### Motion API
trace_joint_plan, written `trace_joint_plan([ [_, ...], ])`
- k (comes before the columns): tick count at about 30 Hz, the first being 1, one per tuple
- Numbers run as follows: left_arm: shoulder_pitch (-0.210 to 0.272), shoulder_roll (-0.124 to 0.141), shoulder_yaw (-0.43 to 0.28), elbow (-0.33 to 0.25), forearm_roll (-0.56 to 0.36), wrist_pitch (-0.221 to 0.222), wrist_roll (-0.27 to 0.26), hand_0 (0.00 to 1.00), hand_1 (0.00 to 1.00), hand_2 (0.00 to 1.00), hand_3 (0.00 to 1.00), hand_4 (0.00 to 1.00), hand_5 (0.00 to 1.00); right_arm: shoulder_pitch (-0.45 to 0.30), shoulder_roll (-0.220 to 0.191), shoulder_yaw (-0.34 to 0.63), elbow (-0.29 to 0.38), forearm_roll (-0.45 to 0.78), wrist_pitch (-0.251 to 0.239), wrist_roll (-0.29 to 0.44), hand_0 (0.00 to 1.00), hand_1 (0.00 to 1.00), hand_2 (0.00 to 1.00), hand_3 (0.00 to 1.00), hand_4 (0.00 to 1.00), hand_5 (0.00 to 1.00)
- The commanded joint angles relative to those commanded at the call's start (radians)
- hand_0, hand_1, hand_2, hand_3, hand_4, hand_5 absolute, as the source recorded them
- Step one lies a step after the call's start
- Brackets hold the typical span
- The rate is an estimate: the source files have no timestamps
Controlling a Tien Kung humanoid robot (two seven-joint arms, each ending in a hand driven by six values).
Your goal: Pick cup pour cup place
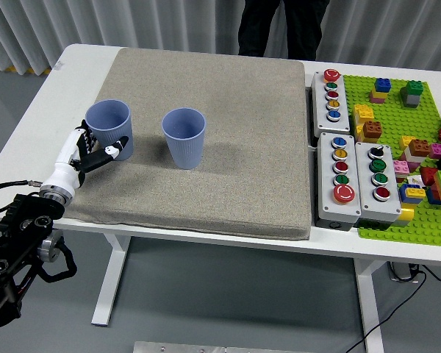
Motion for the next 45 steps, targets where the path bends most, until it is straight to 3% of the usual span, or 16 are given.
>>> trace_joint_plan([
  [45, -0.019, -0.006, 0.011, 0.010, 0.018, 0.003, 0.012, 0.998, 0.998, 0.998, 0.998, 0.811, 0.230, 0.001, -0.001, 0.007, 0.000, -0.011, 0.002, 0.000, 0.695, 0.682, 0.621, 0.603, 0.027, 0.205],
])
